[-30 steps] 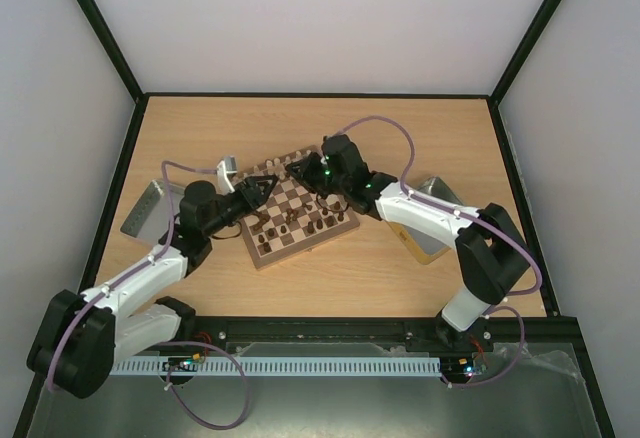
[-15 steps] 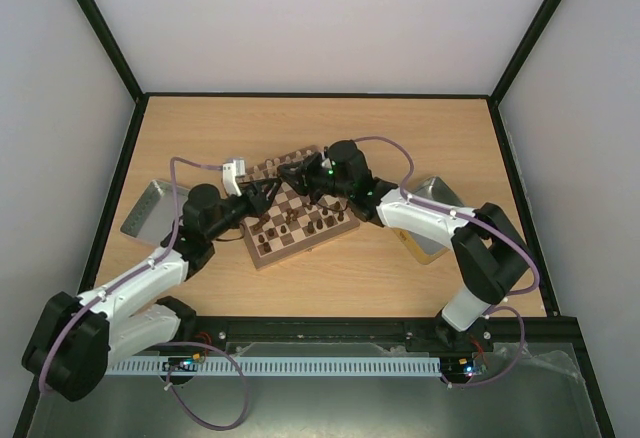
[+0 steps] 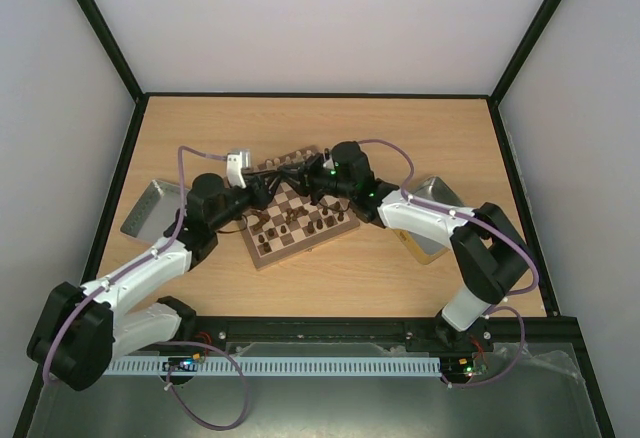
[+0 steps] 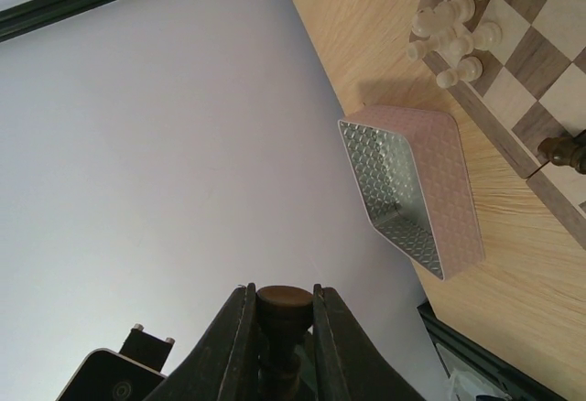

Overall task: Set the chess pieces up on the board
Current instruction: Place the chess piece on the chessboard.

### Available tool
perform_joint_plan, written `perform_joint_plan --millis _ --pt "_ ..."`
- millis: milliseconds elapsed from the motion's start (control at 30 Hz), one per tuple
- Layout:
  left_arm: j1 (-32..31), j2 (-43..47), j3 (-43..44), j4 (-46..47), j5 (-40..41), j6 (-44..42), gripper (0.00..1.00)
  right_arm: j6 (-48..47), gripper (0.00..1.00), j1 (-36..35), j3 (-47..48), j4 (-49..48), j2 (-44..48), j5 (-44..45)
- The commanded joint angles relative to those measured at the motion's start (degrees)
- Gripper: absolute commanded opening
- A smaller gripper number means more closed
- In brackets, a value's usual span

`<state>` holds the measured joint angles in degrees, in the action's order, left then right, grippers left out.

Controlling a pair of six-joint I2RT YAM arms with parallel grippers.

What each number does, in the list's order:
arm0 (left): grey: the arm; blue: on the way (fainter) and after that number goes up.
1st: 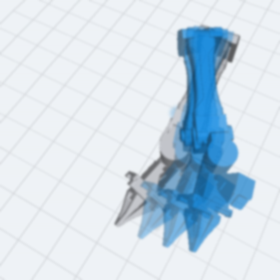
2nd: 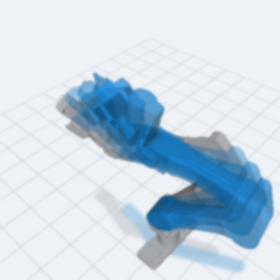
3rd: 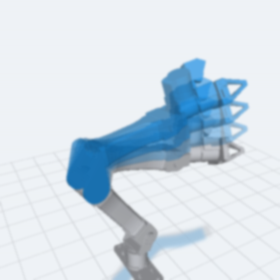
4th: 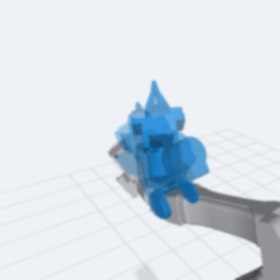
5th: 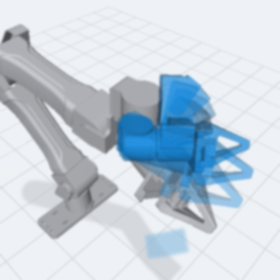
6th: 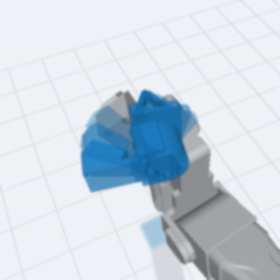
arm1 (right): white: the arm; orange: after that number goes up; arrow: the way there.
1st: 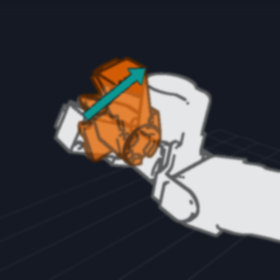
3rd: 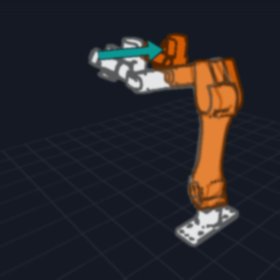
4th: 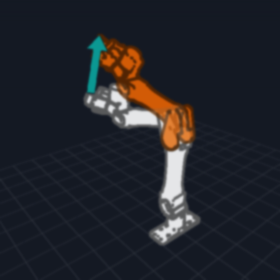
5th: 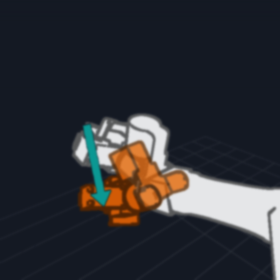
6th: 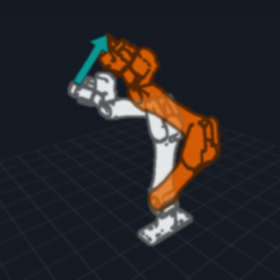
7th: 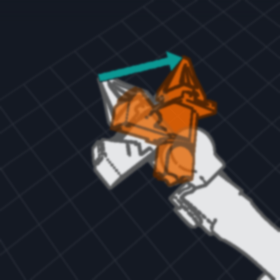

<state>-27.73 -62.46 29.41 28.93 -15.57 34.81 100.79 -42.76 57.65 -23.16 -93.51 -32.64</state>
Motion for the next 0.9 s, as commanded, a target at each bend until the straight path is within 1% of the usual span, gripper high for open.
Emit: perform_joint_plan --millis 0,200,400,500,567,767,867 --pt "-0.1 -0.6 1.7 -1.2 0.0 -2.6 0.28 1.9 0.14 -0.1 -1.0 -4.2 1.6 -2.3" --pt "-0.1 -0.2 0.4 -2.0 -1.8 -3.8 0.29 1.8 0.14 0.6 -1.7 -6.0 1.7 -1.1" --pt "-0.1 -1.9 3.4 -4.3 -2.5 -6.5 0.35 0.6 0.14 0.8 -1.6 -7.0 0.7 -2.7" --pt "-0.1 -2.9 5.2 -5.2 -1.5 -7.3 0.35 -0.5 0.14 0.8 -1.5 -6.3 1.0 -3.0" --pt "-0.1 -3.3 5.8 -4.9 -1.2 -7.3 0.33 -1.1 0.14 0.8 -1.5 -5.6 1.1 -3.4" --pt "-0.1 -3.7 6.8 -6.7 0.0 -8.2 0.14 -2.4 0.14 0.8 -1.1 -4.5 0.9 -4.6" --pt "-0.1 -3.1 7.4 -8.8 1.3 -8.3 0.08 -4.2 0.16 0.8 -0.6 -2.8 0.7 -4.5"
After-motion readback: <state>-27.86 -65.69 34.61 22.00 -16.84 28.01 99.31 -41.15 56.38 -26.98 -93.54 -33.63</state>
